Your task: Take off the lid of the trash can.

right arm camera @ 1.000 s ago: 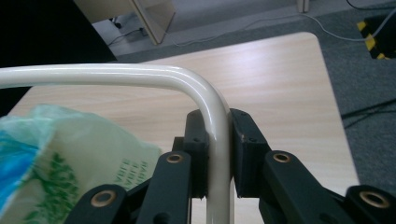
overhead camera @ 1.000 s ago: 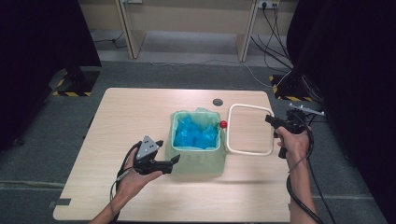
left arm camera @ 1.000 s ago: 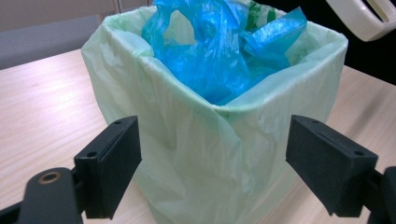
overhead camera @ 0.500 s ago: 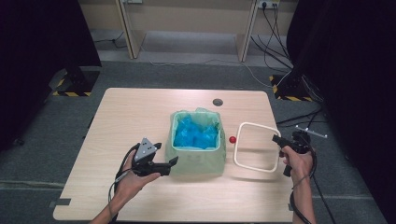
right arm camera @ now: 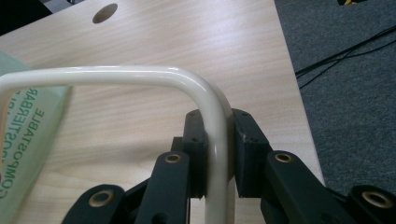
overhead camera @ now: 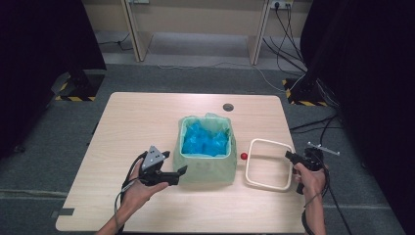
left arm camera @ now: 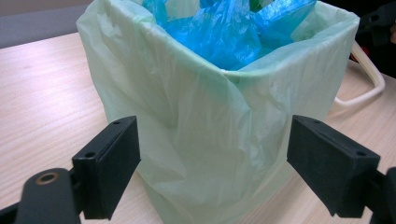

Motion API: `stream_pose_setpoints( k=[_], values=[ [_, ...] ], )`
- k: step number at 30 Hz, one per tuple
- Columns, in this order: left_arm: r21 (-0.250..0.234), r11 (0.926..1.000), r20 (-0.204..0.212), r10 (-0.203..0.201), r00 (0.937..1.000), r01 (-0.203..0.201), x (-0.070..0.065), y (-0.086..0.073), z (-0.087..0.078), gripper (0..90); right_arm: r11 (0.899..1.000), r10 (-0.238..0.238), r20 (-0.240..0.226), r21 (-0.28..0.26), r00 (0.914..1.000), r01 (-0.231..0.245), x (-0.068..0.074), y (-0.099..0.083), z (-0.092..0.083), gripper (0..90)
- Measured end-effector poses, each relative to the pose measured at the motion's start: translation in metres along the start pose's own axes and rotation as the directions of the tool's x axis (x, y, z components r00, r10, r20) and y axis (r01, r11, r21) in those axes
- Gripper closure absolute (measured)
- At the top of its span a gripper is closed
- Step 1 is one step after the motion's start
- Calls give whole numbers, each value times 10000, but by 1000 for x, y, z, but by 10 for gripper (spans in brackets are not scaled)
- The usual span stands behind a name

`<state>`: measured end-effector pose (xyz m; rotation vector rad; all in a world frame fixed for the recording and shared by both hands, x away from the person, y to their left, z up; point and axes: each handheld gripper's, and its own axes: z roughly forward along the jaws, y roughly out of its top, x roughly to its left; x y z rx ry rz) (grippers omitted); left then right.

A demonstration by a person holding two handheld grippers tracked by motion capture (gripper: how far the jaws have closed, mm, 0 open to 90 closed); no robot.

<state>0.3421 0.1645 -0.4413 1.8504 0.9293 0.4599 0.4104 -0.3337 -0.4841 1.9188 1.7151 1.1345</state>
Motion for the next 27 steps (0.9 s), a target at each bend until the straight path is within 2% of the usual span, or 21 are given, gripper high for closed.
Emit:
stream_pose_setpoints(
  k=[2,4,11,16,20,24,27],
  values=[
    [7,10000,33,46,10000,-46,0,0,1,166,9998,-159,71,124,9998,158,0,-4,4,776],
    [16,10000,48,55,10000,-55,0,-1,2,166,9997,-79,134,252,9999,75,-2,-7,7,775],
    [49,10000,101,43,9999,-43,-1,-2,3,166,9983,-288,651,526,9975,254,-2,-13,14,771],
    [22,10000,77,-22,10000,21,0,-3,1,166,9972,-563,953,544,9939,512,0,-14,16,752],
    [19,10000,68,-78,9999,78,3,-3,1,166,9975,-545,1051,500,9930,494,1,-14,16,681],
    [74,9999,75,-130,9999,129,4,-4,1,166,9976,-643,1252,336,9900,605,6,-10,13,542],
    [134,9998,74,-129,9999,128,4,-6,2,166,9987,-516,1368,37,9893,516,11,-6,8,435]
  ],
)
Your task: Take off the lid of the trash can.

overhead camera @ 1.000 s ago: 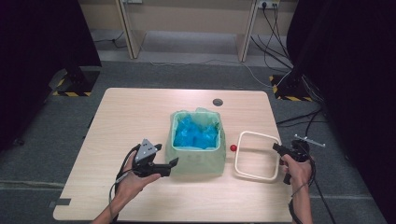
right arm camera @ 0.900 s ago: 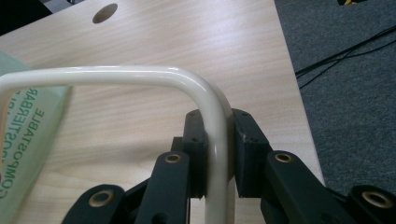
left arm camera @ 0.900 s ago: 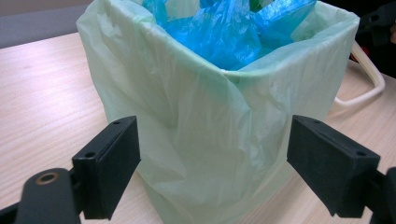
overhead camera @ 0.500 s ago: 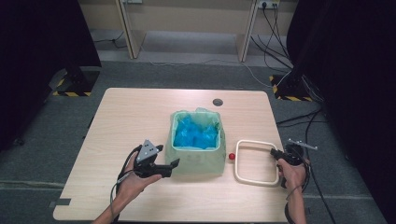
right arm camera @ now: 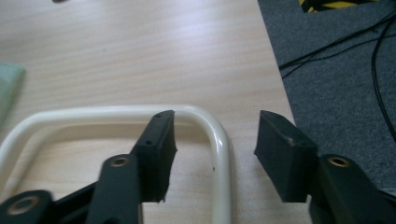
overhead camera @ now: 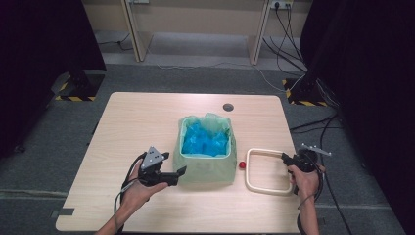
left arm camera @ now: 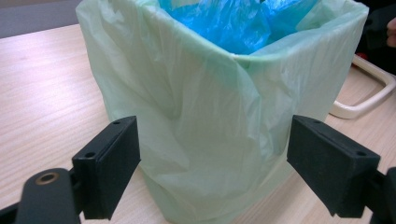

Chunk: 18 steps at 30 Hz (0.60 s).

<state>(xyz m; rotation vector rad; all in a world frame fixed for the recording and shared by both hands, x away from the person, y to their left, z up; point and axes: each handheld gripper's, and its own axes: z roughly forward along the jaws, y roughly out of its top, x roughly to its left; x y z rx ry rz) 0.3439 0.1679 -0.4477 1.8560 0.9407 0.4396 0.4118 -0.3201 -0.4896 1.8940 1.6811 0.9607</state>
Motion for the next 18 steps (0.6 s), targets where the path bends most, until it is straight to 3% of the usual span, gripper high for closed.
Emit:
stream_pose_setpoints(
  k=[6,10,12,17,18],
  values=[
    [79,10000,28,-61,10000,61,1,-2,2,166,9979,-576,-47,-307,9983,574,15,8,-7,256],
    [109,9999,47,-91,9999,90,1,-2,2,166,9932,-1045,-164,-536,9944,1035,31,12,-9,195],
    [114,9999,65,-115,9999,114,1,-2,2,166,9901,-1326,-136,-472,9911,1318,36,13,-9,182],
    [124,9998,75,-122,9999,122,1,-2,2,166,9886,-1489,113,-205,9888,1491,45,14,-11,203],
    [134,9998,75,-125,9999,124,1,-2,2,166,9866,-1632,-384,-3,9858,1633,49,15,-13,269]
  ],
)
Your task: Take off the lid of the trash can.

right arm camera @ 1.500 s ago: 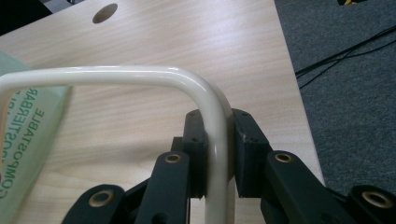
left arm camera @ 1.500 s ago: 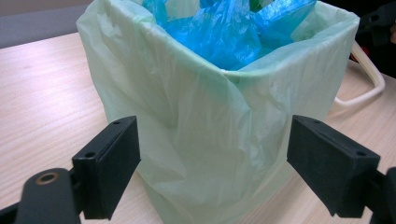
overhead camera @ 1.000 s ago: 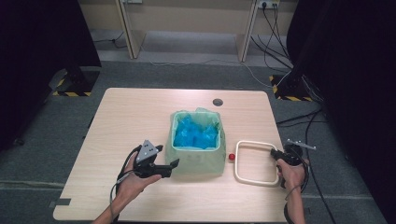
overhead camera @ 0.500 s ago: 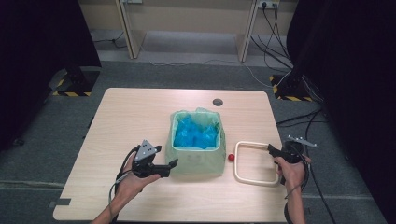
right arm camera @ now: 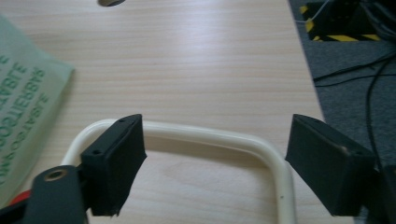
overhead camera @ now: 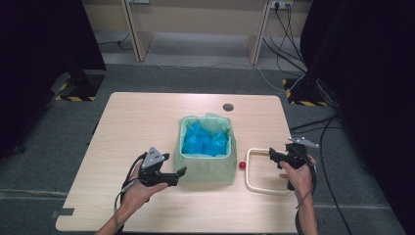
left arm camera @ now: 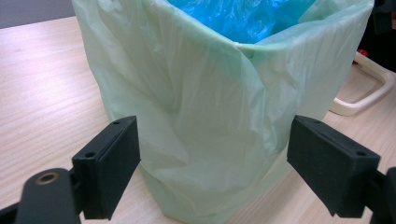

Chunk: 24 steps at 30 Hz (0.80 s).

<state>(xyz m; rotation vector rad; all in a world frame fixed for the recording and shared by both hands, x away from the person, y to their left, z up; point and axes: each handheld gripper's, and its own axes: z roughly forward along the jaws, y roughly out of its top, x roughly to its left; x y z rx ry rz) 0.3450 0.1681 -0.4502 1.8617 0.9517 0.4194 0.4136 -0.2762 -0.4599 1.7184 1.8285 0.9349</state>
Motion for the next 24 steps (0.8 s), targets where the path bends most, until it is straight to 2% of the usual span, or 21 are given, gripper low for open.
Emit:
stream_pose_setpoints(
  k=[1,3,6,7,9,11,16,22,24],
  values=[
    [3,10000,0,-7,10000,7,0,0,0,166,10000,0,0,0,10000,0,0,0,0,269],
    [32,10000,17,13,10000,-13,0,-1,1,166,9999,-110,-411,-52,9991,108,4,1,-2,273],
    [44,10000,29,17,10000,-17,-1,-1,1,166,9997,-257,-392,-68,9989,255,10,3,-4,267],
    [42,10000,33,13,10000,-13,-1,-1,1,166,9997,-181,-483,-141,9987,174,12,4,-5,249],
    [44,10000,53,15,10000,-15,-1,0,1,166,9991,-67,-643,-422,9979,40,17,7,-8,155],
    [50,10000,62,-4,10000,3,-2,0,1,166,9983,47,-737,-578,9973,-89,20,10,-11,144],
    [79,10000,90,-29,10000,28,-2,-1,2,166,9951,242,-1065,-927,9940,-341,26,15,-16,143],
    [104,9999,117,-67,9999,66,-2,-1,4,166,9933,23,-1395,-1145,9902,-184,35,18,-17,145],
    [125,9999,123,-89,9999,88,-2,-1,5,166,9927,-47,-1664,-1198,9860,-155,43,20,-17,144]
  ],
)
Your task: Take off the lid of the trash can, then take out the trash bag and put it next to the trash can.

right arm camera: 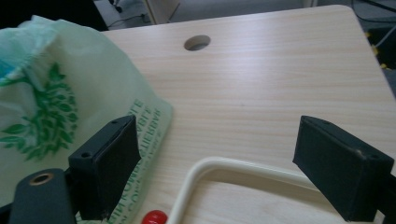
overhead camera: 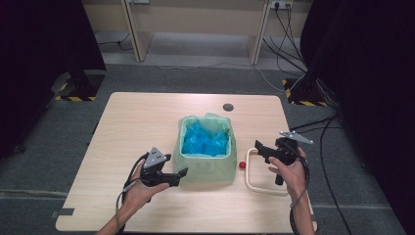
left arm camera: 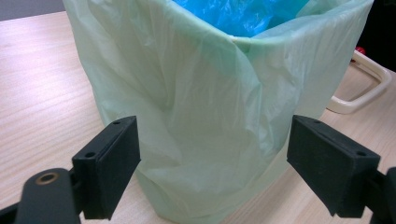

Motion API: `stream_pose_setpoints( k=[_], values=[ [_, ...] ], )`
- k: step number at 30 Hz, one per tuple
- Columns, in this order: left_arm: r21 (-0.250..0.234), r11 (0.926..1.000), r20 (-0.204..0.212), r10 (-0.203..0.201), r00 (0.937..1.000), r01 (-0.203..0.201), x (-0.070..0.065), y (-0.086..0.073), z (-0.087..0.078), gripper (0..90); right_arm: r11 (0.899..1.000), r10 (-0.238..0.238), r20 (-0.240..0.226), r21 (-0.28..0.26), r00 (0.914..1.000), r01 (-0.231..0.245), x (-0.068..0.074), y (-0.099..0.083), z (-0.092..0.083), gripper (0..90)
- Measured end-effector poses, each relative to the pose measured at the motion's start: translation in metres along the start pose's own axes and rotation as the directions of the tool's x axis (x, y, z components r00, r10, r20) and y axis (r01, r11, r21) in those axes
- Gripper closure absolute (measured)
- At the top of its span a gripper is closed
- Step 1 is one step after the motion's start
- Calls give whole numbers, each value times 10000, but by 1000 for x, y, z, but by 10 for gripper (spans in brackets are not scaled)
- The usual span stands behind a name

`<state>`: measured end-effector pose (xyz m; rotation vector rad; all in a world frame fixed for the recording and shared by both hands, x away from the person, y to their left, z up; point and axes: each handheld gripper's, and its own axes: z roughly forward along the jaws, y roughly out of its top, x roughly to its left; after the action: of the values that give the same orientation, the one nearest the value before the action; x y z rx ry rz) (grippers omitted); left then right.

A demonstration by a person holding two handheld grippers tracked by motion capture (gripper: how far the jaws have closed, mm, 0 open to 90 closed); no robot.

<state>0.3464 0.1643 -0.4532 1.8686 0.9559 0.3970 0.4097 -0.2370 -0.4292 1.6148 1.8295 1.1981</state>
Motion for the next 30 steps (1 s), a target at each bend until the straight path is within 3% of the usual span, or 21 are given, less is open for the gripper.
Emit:
stream_pose_setpoints(
  k=[10,30],
  values=[
    [-36,9999,-60,-105,9999,104,3,-2,-3,165,9985,-518,-740,-195,9959,505,30,10,3,142],
    [-271,9996,-137,54,9999,-57,-3,6,5,153,9957,-886,-1079,-368,9902,851,57,22,12,146]
  ],
)
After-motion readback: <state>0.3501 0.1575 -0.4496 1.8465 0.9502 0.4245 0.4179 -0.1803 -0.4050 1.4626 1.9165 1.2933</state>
